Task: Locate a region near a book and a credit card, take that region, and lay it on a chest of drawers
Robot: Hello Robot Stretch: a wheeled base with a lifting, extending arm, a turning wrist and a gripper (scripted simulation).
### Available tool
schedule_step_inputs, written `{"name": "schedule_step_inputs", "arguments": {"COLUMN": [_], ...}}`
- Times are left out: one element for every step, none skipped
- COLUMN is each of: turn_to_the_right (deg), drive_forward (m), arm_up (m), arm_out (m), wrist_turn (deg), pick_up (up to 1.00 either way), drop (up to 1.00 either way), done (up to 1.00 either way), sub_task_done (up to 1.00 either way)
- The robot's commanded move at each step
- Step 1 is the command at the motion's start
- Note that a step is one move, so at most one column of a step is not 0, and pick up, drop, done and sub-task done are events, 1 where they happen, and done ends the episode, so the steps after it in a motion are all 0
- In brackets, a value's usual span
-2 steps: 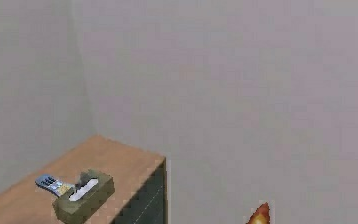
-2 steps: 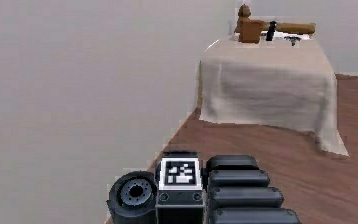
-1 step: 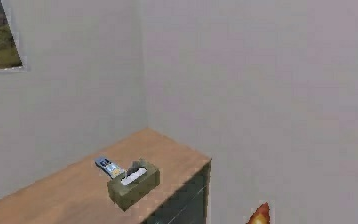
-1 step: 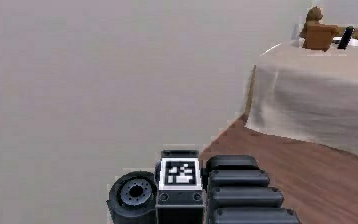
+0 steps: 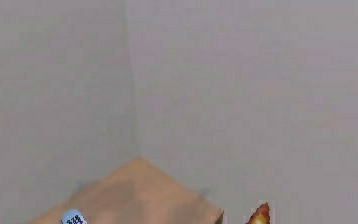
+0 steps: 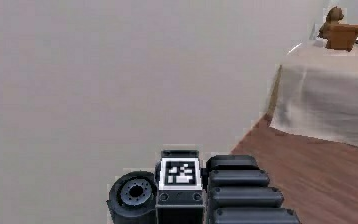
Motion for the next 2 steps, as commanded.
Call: {"name": "schedule_step_inputs", "arguments": {"turn_to_the_right": [-15.0, 3.0], "drive_forward": [0.0, 0.0], "arm_up": [0.0, 0.0], "arm_out": [0.0, 0.0], "wrist_turn": [0.0, 0.0], "pick_up": [0.0, 0.0], "drop": [0.0, 0.0], "done": [0.0, 0.0], "sub_task_done": [0.0, 0.0]}}
